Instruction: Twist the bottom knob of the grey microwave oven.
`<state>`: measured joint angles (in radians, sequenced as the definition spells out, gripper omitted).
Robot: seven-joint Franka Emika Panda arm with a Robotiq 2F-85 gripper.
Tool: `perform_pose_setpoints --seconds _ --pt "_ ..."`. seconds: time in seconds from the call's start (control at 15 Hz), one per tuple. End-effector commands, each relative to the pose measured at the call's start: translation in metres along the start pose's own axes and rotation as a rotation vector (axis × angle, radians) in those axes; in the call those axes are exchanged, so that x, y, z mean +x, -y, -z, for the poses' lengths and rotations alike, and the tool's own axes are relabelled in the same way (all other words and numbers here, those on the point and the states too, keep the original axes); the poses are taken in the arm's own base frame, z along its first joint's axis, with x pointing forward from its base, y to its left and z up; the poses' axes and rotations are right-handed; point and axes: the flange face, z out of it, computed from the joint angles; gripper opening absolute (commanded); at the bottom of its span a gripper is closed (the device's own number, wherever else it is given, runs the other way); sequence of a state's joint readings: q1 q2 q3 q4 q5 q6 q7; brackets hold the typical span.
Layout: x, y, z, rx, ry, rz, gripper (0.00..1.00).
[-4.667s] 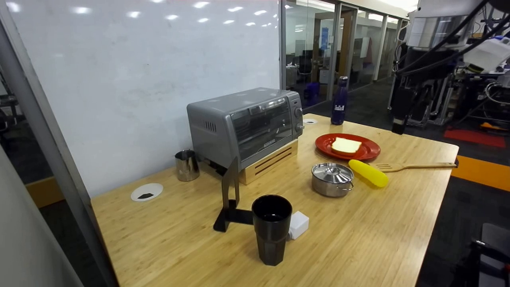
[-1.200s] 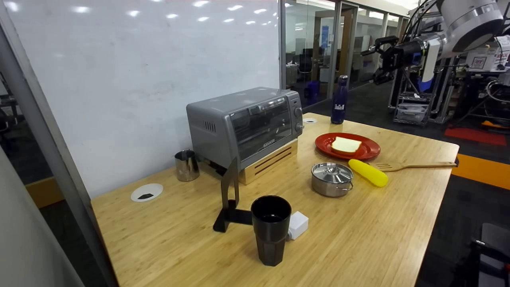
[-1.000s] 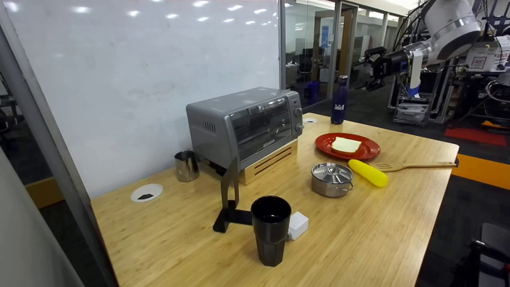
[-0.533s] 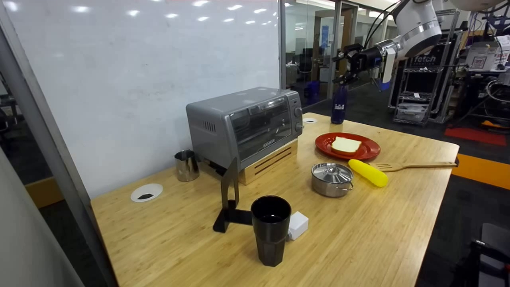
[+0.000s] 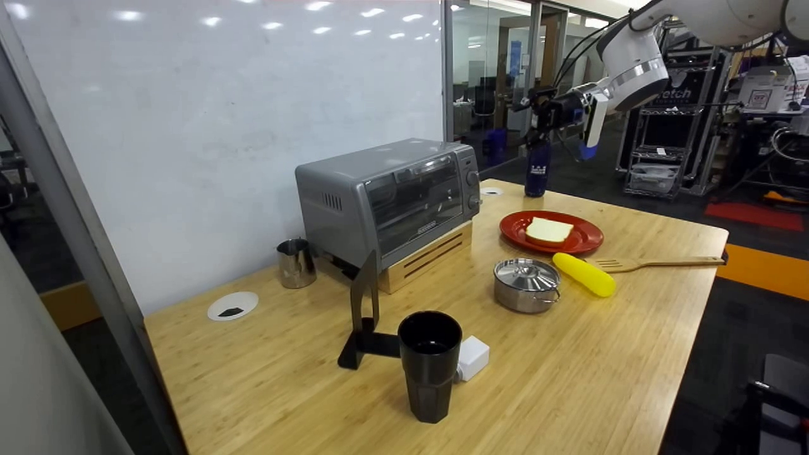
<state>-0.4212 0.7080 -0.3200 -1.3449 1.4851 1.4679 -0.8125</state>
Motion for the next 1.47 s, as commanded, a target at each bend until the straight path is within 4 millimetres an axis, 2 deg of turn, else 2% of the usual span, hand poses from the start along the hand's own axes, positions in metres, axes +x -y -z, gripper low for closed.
perform_pose_setpoints --seconds 0.0,0.27,0.53,1.2,1.33,1.4 --pt "-0.008 -0.023 -0.017 0.005 0.094 -0.03 1.0" --pt "-0.024 -0.038 -0.042 -0.032 0.183 -0.035 1.0" --pt "-0.033 -0.051 -0.055 -0.055 0.231 -0.04 1.0" --pt "-0.05 -0.091 -0.052 -0.07 0.211 -0.057 1.0" --pt "-0.049 -0.091 -0.05 -0.088 0.17 -0.052 1.0" --pt "-0.048 -0.091 -0.051 -0.08 0.214 -0.067 1.0"
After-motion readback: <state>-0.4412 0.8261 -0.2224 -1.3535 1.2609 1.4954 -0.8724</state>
